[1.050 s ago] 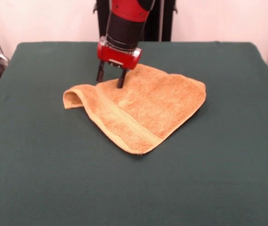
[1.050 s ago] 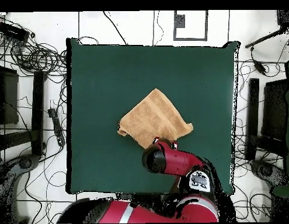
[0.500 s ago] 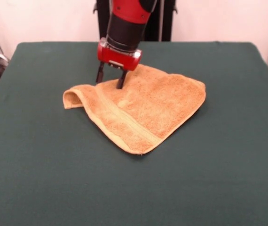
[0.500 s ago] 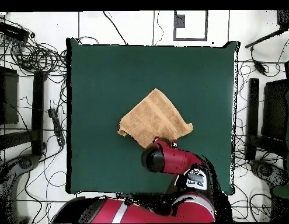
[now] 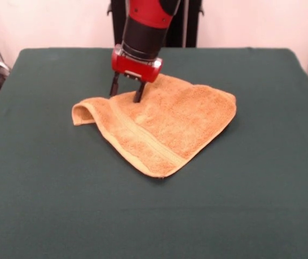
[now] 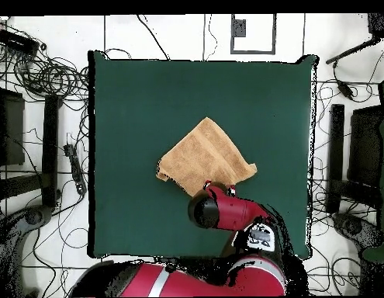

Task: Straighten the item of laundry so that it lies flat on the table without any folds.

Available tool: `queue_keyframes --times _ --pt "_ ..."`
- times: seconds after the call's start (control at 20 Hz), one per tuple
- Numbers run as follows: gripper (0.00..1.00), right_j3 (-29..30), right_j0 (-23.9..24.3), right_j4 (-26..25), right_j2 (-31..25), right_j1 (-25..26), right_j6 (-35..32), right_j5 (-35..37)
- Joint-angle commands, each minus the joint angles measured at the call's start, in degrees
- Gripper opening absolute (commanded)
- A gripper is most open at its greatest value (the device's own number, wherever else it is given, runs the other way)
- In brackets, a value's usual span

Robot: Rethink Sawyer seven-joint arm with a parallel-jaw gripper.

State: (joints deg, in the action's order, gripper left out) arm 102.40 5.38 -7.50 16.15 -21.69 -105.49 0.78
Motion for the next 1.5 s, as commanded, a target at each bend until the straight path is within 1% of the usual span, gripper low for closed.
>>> queue_keyframes --times 0.05,0.25,0.45,0.6,0.7,0.85,0.9,1.1,1.4,1.5 --pt "1.0 -12.92 0.53 1.78 -11.14 19.65 -8.27 -11.59" --pt "1.0 -13.82 -0.53 3.12 -10.7 20.92 -9.38 -13.25" --pt "1.0 -14.84 -2.77 5.24 -8.68 21.85 -10.0 -11.54" --pt "1.0 -15.21 -3.55 5.94 -7.95 22.09 -10.22 -9.83" --pt "1.0 -15.3 -4.16 5.97 -7.32 22.14 -10.4 -10.01" --pt "1.0 -15.36 -3.5 5.87 -8.01 21.76 -9.88 -6.48" --pt "1.0 -15.4 -2.56 5.18 -9.12 21.6 -9.19 -5.64" --pt "1.0 -15.92 -1.62 5.4 -10.86 21.48 -8.88 -4.07" --pt "1.0 -16.99 -0.95 7.48 -13.72 22.86 -11.04 -6.08" --pt "1.0 -17.28 -1.82 8.78 -13.45 23.42 -12.45 -7.91"
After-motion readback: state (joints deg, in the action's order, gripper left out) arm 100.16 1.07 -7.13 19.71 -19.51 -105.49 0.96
